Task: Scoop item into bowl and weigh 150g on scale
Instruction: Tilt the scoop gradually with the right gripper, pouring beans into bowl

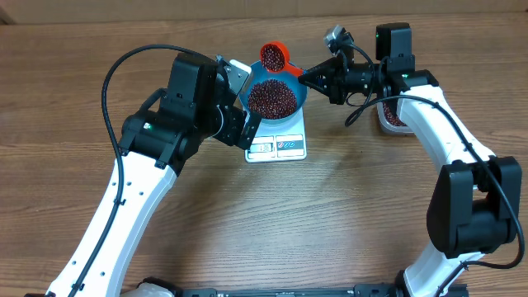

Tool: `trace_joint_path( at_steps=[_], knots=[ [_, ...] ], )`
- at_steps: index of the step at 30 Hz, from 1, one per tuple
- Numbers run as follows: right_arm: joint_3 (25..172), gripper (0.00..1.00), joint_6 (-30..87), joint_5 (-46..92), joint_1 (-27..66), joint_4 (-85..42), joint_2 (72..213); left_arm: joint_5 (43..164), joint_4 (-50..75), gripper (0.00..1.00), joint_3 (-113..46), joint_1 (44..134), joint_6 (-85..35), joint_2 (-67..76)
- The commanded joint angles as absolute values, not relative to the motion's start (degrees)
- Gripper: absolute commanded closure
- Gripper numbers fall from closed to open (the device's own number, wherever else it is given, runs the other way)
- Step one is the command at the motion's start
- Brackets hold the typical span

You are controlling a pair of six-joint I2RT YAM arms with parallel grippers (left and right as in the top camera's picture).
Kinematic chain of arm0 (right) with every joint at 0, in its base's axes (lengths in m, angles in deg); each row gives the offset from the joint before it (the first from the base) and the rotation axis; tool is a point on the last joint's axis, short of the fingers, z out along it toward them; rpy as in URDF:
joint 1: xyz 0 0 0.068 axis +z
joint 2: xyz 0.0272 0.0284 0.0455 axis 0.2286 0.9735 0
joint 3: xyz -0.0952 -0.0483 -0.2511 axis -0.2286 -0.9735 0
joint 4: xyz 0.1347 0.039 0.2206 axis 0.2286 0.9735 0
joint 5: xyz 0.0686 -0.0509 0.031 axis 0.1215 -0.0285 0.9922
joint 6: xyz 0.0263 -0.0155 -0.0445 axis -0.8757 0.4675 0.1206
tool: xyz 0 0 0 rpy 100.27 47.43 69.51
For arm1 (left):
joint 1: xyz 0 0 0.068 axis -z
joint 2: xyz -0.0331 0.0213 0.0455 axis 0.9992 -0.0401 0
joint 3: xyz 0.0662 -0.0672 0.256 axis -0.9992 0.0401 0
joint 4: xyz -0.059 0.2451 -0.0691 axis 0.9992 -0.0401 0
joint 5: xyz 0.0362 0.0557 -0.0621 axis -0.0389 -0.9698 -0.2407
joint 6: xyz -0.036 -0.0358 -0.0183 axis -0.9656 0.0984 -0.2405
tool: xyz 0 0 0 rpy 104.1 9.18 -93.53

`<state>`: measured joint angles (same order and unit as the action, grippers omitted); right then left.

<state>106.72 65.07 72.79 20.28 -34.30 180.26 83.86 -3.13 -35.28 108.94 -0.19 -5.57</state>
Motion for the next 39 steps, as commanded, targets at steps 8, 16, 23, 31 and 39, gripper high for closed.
trace_joint_path(
  at_steps=[8,16,23,31,39],
  knots=[
    [108.1,0.96,72.6,72.6,20.3,-33.1,180.5,84.5,-3.0,0.00,-35.9,108.7,0.9,-5.4],
    [108.1,0.96,72.5,72.6,20.3,-33.1,180.5,84.5,-3.1,0.00,-35.9,108.7,0.9,-5.4],
    [108.1,0.96,72.5,72.6,20.3,-32.6,180.5,84.5,-3.0,0.00,-35.9,108.7,0.9,-5.4],
    [108.1,0.96,72.5,72.6,20.3,-32.4,180.5,84.5,-3.1,0.00,-35.9,108.7,0.9,-5.4],
    [108.1,0.96,72.5,72.6,20.3,-32.4,180.5,84.5,-3.0,0.00,-35.9,108.7,0.9,-5.4]
  ],
)
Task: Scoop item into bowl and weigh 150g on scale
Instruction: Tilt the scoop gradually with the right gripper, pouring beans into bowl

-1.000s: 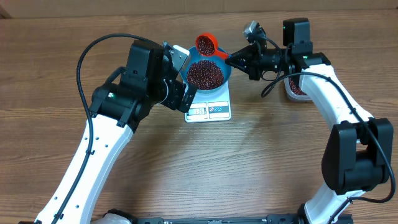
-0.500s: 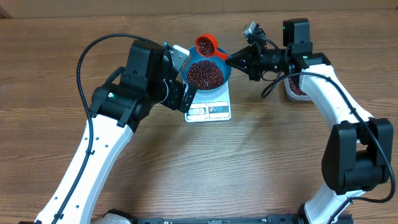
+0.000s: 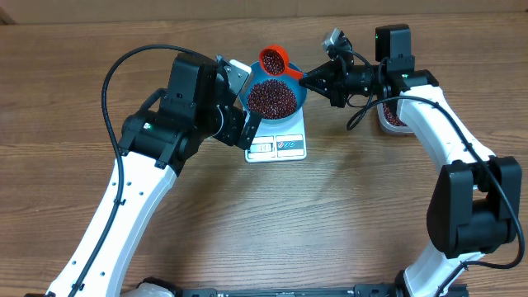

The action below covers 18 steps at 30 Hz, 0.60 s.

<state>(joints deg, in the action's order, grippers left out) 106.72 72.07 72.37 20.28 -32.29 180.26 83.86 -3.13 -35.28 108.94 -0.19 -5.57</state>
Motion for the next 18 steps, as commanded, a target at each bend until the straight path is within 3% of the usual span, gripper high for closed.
trace_joint_path(
  at_steps=[1,13,18],
  knots=[
    [108.1,0.96,72.5,72.6,20.3,-32.4,180.5,84.5,-3.1,0.00,-35.9,108.7,0.9,-5.4],
    [108.1,0.96,72.8,72.6,20.3,-32.2,180.5,84.5,-3.0,0.00,-35.9,108.7,0.9,-5.4],
    [108.1,0.96,79.6,71.6,20.3,-29.2,180.5,84.5,-3.0,0.00,-35.9,108.7,0.9,-5.4]
  ],
)
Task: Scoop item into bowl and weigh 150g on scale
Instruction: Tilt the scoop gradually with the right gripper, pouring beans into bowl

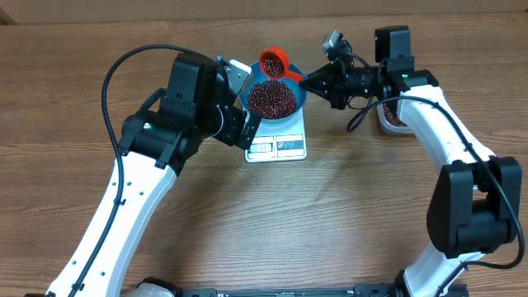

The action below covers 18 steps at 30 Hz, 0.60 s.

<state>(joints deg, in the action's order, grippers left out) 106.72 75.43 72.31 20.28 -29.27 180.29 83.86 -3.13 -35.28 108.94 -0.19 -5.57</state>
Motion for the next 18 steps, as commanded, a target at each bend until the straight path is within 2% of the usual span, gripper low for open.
trace_joint_path(
  at_steps=[1,18],
  knots=[
    [108.1,0.96,79.6,71.1,20.3,-29.1,180.5,84.5,-3.1,0.00,-35.9,108.7,0.9,-5.4],
    [108.1,0.96,78.9,71.1,20.3,-29.4,180.5,84.5,-3.0,0.00,-35.9,108.7,0.9,-5.4]
  ],
)
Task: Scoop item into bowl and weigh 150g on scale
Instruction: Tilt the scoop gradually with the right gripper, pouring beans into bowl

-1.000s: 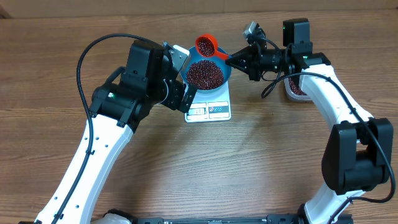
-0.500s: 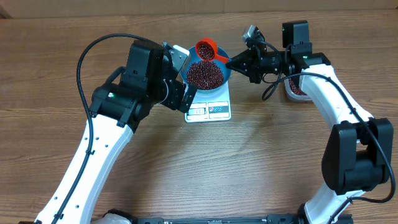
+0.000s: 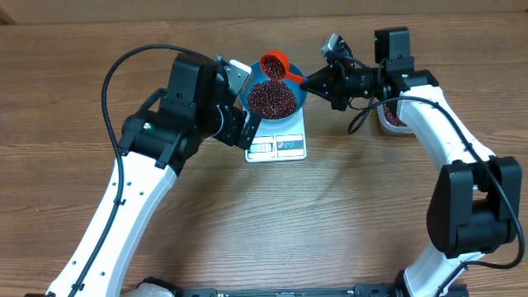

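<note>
A blue bowl heaped with dark red beans stands on a small white scale at mid-table. My right gripper is shut on the handle of an orange scoop, whose cup hangs tilted over the bowl's far rim. My left gripper sits at the bowl's left rim; its fingers are hidden under the wrist, so whether it grips the bowl does not show.
A white container with more red beans stands at the right, partly under the right arm. The wooden table's far edge runs just behind the bowl. Black cables loop from both arms.
The scoop's cup has shifted slightly, with the right wrist a touch higher and to the right. Bowl, scale and left arm are unchanged.
The orange scoop was held over the bowl's far rim with its cup facing up. Then it was tipped closer to the beans, and it has stayed tilted over the bowl while the left arm kept still at the bowl's left side.
</note>
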Tool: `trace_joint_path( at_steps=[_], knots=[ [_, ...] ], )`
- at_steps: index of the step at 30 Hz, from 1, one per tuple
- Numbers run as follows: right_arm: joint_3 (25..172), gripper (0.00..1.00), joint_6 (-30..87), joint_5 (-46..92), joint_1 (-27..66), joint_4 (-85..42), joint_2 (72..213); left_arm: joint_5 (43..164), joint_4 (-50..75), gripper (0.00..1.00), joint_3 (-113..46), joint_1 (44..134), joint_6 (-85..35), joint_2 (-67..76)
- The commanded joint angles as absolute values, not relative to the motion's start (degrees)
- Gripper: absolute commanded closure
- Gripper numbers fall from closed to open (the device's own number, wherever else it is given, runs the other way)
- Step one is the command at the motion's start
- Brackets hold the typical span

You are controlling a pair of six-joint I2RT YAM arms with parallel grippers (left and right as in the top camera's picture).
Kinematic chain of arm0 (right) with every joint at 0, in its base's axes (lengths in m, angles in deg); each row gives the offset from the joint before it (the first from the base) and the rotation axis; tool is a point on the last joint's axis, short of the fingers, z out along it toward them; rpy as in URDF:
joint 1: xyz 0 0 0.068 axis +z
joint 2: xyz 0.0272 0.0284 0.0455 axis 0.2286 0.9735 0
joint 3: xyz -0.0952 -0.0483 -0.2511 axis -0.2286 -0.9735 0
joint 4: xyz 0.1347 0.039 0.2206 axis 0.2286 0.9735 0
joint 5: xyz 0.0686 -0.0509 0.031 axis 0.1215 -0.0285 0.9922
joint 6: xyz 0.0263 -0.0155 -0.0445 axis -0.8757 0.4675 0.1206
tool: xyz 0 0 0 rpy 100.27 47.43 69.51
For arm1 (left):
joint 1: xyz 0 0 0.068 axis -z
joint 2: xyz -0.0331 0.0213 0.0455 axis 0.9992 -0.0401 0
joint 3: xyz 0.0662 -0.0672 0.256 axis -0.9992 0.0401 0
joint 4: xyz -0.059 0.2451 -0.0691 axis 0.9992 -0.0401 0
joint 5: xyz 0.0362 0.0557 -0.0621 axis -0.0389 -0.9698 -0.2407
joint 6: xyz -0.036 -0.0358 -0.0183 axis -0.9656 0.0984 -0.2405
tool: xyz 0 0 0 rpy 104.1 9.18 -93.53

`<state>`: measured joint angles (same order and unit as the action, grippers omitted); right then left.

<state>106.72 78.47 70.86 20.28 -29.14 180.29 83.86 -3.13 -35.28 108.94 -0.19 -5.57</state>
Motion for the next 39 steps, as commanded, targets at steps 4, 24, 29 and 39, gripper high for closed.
trace_joint_path(
  at_steps=[4,24,29,39],
  knots=[
    [108.1,0.96,79.0,71.3,20.3,-29.2,180.5,84.5,-3.0,0.00,-35.9,108.7,0.9,-5.4],
    [108.1,0.96,84.1,70.9,20.3,-27.5,180.5,84.5,-3.0,0.00,-35.9,108.7,0.9,-5.4],
    [108.1,0.96,84.1,70.9,20.3,-27.5,180.5,84.5,-3.0,0.00,-35.9,108.7,0.9,-5.4],
    [108.1,0.96,79.1,71.3,20.3,-30.0,180.4,84.5,-3.0,0.01,-35.9,108.7,0.9,-5.4]
  ],
)
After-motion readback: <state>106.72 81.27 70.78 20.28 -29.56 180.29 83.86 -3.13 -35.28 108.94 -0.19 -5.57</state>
